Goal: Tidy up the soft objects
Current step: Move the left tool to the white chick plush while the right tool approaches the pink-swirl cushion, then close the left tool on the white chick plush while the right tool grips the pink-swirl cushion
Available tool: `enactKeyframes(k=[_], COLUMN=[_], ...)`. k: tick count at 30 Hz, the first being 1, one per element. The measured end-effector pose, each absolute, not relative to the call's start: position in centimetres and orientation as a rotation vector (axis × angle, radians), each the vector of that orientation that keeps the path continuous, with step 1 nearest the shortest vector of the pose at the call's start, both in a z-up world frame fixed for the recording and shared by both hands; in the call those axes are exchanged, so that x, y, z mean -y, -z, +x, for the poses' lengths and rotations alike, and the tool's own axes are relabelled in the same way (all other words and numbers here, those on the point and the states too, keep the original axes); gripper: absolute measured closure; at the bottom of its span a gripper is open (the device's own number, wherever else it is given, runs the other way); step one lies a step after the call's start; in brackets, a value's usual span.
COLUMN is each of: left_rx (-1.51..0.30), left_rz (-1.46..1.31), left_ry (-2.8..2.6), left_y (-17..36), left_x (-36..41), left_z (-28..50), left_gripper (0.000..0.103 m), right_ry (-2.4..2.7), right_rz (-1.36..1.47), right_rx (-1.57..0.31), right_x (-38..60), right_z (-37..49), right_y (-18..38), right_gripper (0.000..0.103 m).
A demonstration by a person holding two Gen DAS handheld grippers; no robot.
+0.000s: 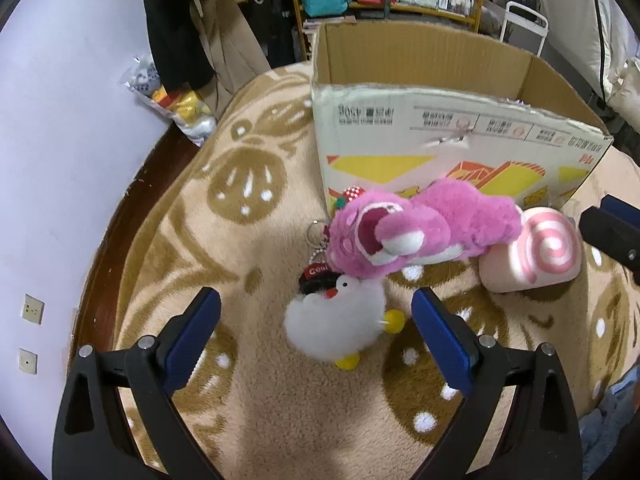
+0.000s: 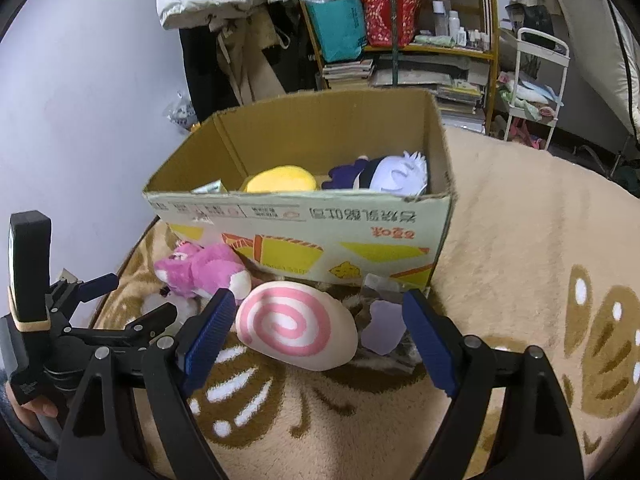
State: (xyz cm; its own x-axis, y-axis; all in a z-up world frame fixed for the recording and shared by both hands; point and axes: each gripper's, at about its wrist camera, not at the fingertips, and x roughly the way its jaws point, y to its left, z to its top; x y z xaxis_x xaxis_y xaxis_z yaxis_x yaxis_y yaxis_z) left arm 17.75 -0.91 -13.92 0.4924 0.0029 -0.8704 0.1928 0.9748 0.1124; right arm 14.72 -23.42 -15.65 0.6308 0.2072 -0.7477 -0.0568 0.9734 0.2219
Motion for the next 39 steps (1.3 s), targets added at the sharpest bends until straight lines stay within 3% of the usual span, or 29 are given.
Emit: enactKeyframes(k=[18,39], left_rx=[-1.159,-1.191], left_rz=[0.227,0.209], left_ry=[0.134,0.134], left_y=[17.3,18.1], left_x=[1.3,0.9], left_z=[19.0,19.4], left_gripper=[0.008,0.009], right_ry=[-0.192,-0.211], right_rz=[0.075,0.046], right_rx=[-0.977,-0.987], right_x=[20.2,19.1], right_z=[16.6,16.3], right_y=[19.4,19.6], right_gripper=[0.013,0.013])
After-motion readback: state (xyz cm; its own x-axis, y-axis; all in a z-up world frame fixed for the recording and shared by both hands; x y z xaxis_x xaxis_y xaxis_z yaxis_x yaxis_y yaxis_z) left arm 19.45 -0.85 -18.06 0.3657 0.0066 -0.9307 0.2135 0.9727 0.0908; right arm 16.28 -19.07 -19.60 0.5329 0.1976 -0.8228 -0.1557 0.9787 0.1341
